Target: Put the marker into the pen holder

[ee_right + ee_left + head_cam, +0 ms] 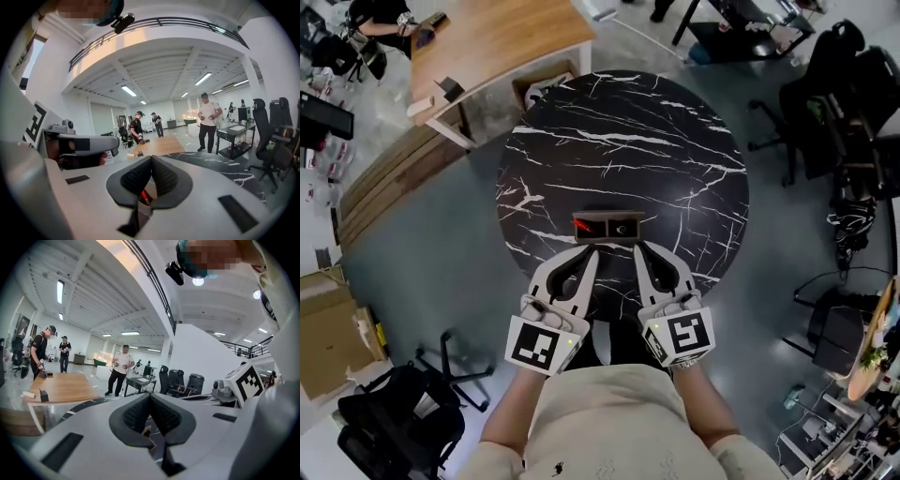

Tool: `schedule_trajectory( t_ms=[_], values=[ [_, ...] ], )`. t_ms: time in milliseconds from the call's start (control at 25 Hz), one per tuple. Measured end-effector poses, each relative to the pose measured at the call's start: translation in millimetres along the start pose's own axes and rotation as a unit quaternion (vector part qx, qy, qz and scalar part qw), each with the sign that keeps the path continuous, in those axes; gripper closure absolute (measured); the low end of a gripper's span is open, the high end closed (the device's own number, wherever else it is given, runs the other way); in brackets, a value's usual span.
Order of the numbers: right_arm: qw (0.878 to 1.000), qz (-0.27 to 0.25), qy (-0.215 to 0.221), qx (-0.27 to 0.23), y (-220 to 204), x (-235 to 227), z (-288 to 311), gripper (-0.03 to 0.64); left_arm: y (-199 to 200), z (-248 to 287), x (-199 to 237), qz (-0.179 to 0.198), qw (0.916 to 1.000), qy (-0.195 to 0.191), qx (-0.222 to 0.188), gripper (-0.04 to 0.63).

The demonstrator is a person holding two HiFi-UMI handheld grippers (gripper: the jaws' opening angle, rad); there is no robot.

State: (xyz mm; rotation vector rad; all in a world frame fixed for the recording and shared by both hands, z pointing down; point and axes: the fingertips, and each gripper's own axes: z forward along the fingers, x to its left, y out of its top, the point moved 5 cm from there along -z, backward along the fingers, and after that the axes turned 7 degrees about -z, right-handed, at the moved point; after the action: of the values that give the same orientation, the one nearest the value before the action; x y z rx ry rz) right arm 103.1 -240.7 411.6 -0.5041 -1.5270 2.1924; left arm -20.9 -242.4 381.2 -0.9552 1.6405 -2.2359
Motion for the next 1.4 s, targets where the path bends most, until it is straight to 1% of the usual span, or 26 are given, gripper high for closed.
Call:
schedule_trajectory(
  t_ms=[120,160,280,400,560,760,920,1160,1400],
  values=[
    [1.0,-0.011,0.003,-0.01,21.4,3.1,-12.8,0.6,6.0,-8.7,-6.4,0.027,0.9995,-0.01,0.017,0.588],
    [1.0,-0.014,0.001,-0.016,28.8,3.0,-17.2,0.6,9.2,-10.9,-8.1,0.031,0.9993,-0.011,0.017,0.588],
    [0.999,-0.027,-0.007,-0.035,49.4,4.1,-29.5,0.6,20.7,-17.8,-11.9,0.036,0.9993,-0.011,0.005,0.588],
    [0.998,-0.038,-0.012,-0.044,66.0,6.9,-37.7,0.6,35.3,-23.1,-14.5,0.035,0.9992,-0.009,-0.019,0.588],
    [0.998,-0.043,-0.017,-0.051,80.1,10.6,-41.6,0.6,40.5,-29.9,-13.8,0.04,0.999,-0.011,-0.018,0.588],
    [0.997,-0.055,-0.017,-0.049,84.8,18.4,-40.0,0.6,42.9,-33.3,-9.7,0.042,0.9989,-0.01,-0.02,0.588],
    [0.996,-0.069,-0.01,-0.05,87.5,28.1,-38.9,0.6,39.1,-33.2,-6.8,0.051,0.9986,-0.007,-0.011,0.588],
    [0.995,-0.092,-0.005,-0.042,85.8,36.0,-36.3,0.6,30.8,-34.2,-6.2,0.039,0.9992,-0.01,-0.004,0.588],
    [0.997,-0.074,-0.004,-0.036,78.6,35.4,-33.0,0.6,25.7,-30.2,0.4,0.04,0.9991,-0.01,0.005,0.588]
  ],
)
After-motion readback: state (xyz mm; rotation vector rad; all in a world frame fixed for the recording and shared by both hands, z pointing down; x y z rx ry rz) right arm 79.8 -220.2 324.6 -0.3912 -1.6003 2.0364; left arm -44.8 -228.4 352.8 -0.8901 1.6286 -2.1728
